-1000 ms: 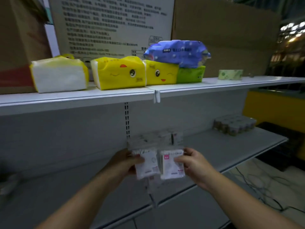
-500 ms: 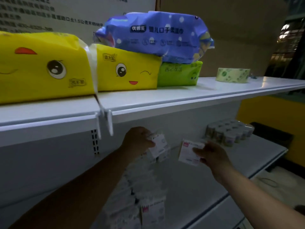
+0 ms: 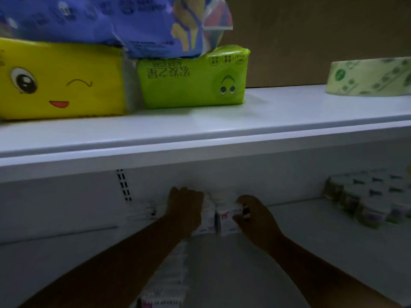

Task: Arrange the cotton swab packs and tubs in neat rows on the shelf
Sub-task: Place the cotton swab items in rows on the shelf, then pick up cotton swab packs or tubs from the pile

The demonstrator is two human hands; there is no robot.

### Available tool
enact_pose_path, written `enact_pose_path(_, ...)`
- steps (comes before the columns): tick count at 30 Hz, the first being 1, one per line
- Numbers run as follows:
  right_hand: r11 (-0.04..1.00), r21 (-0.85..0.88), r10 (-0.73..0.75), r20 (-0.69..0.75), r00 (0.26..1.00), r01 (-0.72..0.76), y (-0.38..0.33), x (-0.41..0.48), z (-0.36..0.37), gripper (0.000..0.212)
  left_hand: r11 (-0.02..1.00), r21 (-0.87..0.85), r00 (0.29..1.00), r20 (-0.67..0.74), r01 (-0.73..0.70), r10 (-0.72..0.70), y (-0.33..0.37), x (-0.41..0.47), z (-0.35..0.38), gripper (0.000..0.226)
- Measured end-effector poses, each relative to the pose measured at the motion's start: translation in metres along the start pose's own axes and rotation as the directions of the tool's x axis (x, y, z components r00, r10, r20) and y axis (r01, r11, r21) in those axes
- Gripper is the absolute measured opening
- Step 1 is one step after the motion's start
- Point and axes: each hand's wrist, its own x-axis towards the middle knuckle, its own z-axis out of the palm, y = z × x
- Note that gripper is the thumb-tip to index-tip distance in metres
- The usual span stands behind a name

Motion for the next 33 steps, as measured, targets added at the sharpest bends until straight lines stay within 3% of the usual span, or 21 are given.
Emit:
enact_pose_path(3, 0.955, -0.237, -0.195, -0.038, 0.98, 0.181, 0.01, 0.008, 0.006, 0.035, 0.994, 0.1, 0.997, 0.062, 0.045, -0.051, 0.006, -0.004, -0.004, 0.039)
enact_pose_path(9, 0.909, -0.29, -0.318, -0.023, 0.948, 0.298, 0.017, 0.014, 0.005, 0.04, 0.992, 0.087, 0.993, 0.074, 0.089, -0.095, 0.013, -0.008, -0.009, 0.039)
enact_pose_path(14, 0.898, -0.343, -0.272, 0.058, 0.961, 0.275, 0.0, 0.006, -0.013, 0.047, 0.978, -0.207, 0.992, -0.114, 0.034, -0.058, 0.004, -0.027, -0.014, 0.063)
enact_pose_path(16, 0.882, -0.349, -0.321, 0.042, 0.946, 0.315, -0.021, 0.003, -0.017, 0.053, 0.957, -0.286, 0.987, -0.139, 0.037, -0.08, -0.011, -0.044, -0.022, 0.065)
enact_pose_path(18, 0.842, -0.319, -0.44, 0.06, 0.896, 0.435, -0.056, 0.001, -0.011, 0.053, 0.951, -0.303, 0.988, -0.111, 0.066, -0.104, -0.04, -0.064, -0.029, 0.064)
enact_pose_path(20, 0.789, -0.295, -0.51, 0.174, 0.842, 0.539, -0.108, 0.0, 0.006, 0.049, 0.95, -0.295, 0.988, -0.074, 0.106, -0.133, -0.081, -0.092, -0.032, 0.065)
enact_pose_path(24, 0.637, -0.381, -0.499, 0.459, 0.735, 0.67, -0.226, -0.012, 0.058, 0.053, 0.948, -0.189, 0.965, -0.002, 0.256, -0.262, -0.184, -0.177, -0.023, 0.064)
enact_pose_path(27, 0.673, -0.33, -0.35, 0.647, 0.677, 0.662, -0.29, -0.026, 0.091, 0.063, 0.891, -0.147, 0.903, 0.084, 0.43, -0.422, -0.251, -0.258, -0.003, 0.065)
enact_pose_path(33, 0.67, -0.205, -0.419, 0.689, 0.591, 0.713, -0.386, -0.078, 0.172, 0.07, 0.787, -0.201, 0.811, 0.17, 0.584, -0.559, -0.332, -0.39, 0.049, 0.068)
